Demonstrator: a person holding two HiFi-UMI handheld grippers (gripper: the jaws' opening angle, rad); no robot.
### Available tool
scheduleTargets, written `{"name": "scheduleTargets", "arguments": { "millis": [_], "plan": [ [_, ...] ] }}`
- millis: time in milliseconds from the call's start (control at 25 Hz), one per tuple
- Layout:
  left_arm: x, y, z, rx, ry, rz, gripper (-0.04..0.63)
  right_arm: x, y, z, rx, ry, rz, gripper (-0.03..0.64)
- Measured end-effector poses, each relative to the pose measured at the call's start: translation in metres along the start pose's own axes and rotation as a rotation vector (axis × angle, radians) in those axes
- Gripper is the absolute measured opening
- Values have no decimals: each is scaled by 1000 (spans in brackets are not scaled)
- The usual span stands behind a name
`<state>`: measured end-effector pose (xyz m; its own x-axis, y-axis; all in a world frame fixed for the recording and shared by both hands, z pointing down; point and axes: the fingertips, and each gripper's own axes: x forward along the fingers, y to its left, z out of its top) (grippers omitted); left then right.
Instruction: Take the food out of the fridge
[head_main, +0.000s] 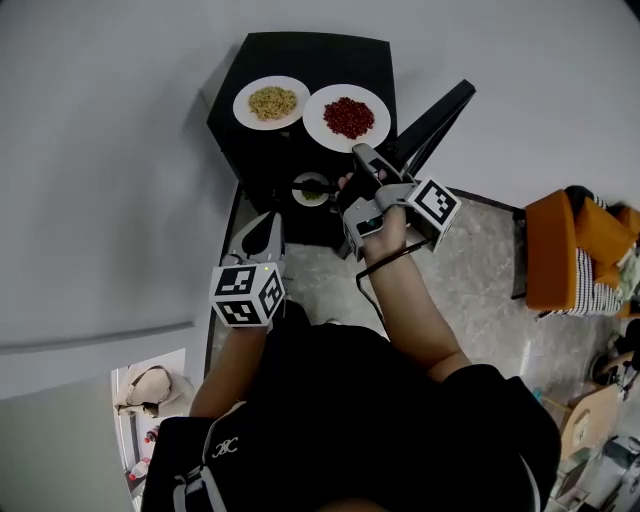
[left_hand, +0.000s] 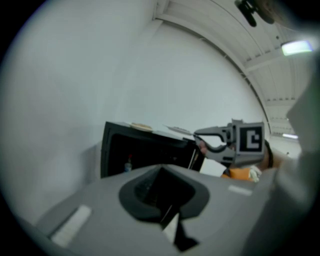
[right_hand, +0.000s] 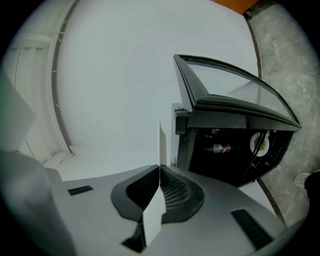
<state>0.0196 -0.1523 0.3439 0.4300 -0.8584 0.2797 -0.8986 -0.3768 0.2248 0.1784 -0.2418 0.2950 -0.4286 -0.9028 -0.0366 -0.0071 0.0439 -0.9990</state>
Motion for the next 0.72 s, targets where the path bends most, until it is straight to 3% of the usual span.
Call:
{"name": "scheduleTargets", "arguments": {
  "millis": [240, 560, 720],
  "plan": [
    [-2, 7, 3, 18, -4, 0, -3, 30, -9, 18, 61, -102, -19, 6],
    [-7, 21, -2, 17, 12, 16, -3, 43, -22, 24, 40, -192, -77, 5],
    [-9, 26, -5, 18, 22, 22, -3, 44, -20, 23, 60, -227, -56, 9]
  ]
}}
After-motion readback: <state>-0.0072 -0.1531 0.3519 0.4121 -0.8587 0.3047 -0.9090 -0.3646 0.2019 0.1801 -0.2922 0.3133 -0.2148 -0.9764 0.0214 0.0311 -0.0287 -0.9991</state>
